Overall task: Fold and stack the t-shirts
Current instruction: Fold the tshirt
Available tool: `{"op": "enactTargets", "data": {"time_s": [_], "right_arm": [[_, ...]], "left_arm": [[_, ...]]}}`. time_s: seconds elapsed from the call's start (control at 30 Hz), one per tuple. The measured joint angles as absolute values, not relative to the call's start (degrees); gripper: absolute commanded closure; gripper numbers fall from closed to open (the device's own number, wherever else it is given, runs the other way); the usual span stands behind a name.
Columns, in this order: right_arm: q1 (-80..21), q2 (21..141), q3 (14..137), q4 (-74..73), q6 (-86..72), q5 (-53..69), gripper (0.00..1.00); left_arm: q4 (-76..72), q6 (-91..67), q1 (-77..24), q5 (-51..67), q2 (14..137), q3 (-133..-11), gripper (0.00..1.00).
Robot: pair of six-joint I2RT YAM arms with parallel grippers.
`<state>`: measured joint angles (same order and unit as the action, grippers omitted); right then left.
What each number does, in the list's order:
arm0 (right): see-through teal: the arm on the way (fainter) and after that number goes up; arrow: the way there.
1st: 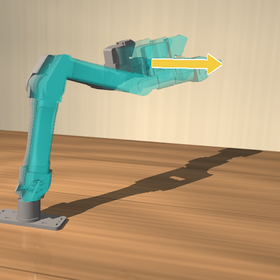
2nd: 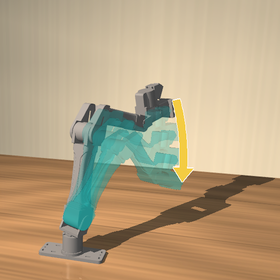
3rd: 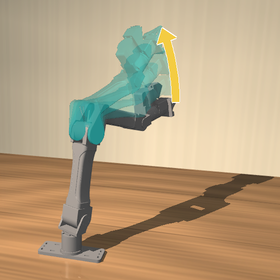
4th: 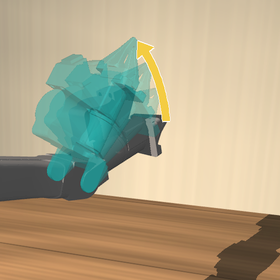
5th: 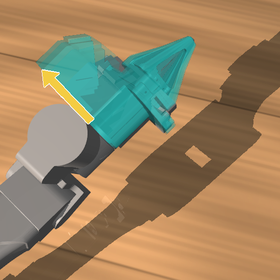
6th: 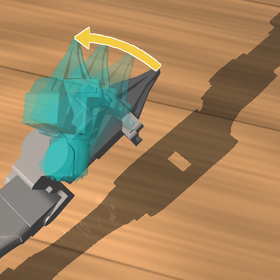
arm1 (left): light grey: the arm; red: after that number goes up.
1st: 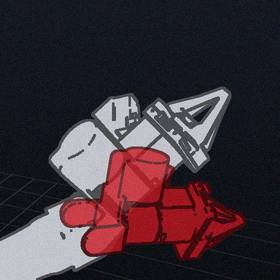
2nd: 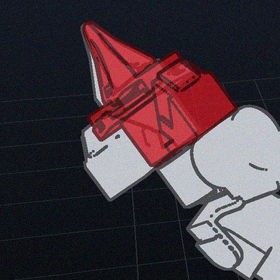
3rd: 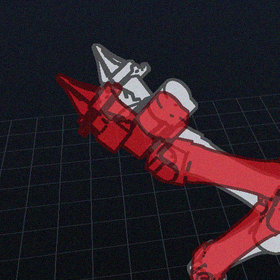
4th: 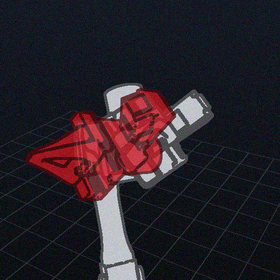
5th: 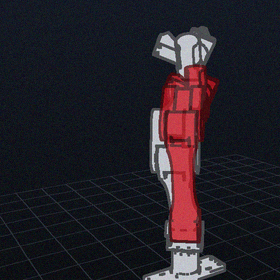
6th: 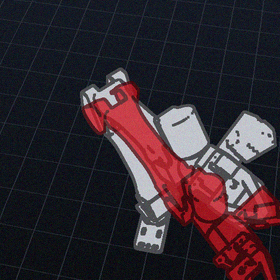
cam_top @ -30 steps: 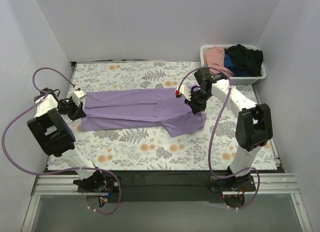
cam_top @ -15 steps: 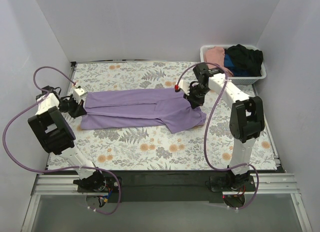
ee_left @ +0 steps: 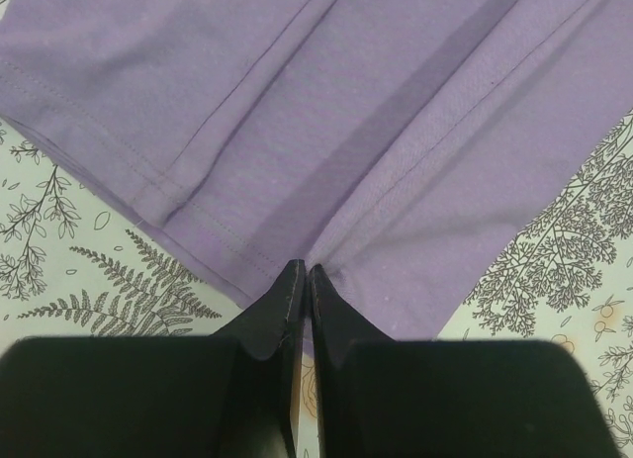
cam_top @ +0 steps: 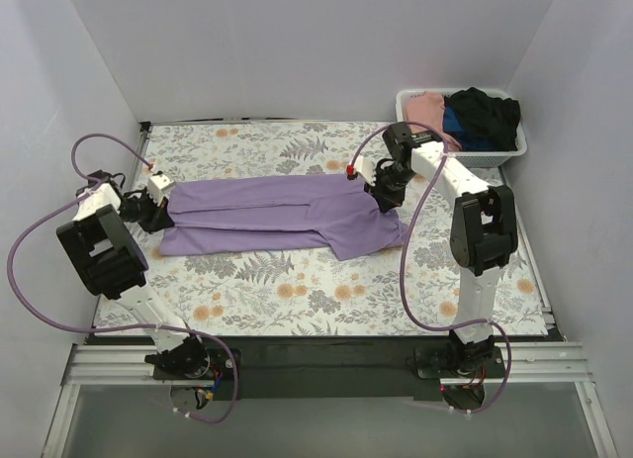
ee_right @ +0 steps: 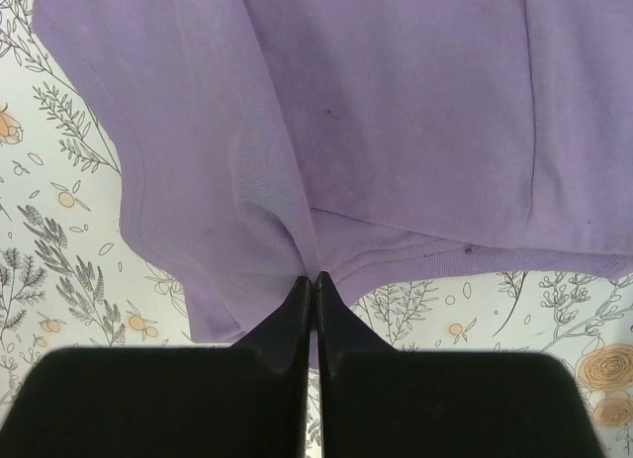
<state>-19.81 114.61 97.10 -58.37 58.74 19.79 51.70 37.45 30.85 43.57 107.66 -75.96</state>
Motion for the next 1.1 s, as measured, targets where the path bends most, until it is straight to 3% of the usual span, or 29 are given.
{"op": "enactTargets", "data": {"time_s": [1.1], "right_arm": [[-19.14, 122.34, 103.33, -58.54, 58.85, 18.28, 0.99]], "left_arm": [[47.16, 33.67, 29.65, 42.46, 111.33, -76.79, 1.00]]}}
